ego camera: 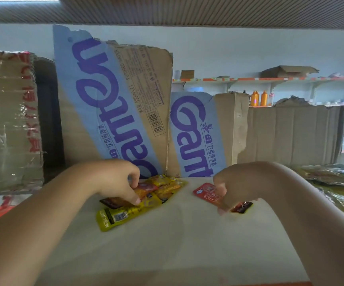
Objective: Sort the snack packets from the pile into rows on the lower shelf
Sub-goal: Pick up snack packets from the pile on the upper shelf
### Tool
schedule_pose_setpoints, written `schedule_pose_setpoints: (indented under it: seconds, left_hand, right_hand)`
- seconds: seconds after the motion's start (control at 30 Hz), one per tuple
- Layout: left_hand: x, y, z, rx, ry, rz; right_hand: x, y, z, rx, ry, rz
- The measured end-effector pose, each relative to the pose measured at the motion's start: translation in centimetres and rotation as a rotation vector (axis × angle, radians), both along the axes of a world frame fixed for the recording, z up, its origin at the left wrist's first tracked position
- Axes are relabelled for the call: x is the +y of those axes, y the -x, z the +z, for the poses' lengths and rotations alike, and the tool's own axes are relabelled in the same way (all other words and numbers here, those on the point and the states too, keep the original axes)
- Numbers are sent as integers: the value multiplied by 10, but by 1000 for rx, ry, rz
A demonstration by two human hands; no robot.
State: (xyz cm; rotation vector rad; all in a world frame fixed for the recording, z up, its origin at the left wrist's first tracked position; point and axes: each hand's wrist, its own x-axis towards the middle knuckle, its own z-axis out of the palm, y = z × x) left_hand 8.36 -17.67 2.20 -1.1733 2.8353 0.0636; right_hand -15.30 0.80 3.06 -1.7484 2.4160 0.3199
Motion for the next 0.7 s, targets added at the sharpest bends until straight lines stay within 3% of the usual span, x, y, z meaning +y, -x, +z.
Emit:
schedule_pose_setpoints:
  seconds: [0.23,0.47,0.7]
  left_hand:
    - [0,-7,5,204,-54,-120]
    - [4,-4,8,445,135,-241]
    - [27,-1,19,582,323,-253]
  right_hand:
    - [-9,-3,-10,-17,74,1]
    - [-18,-1,-19,-5,117,31]
    - [-12,2,-16,-176,491,56]
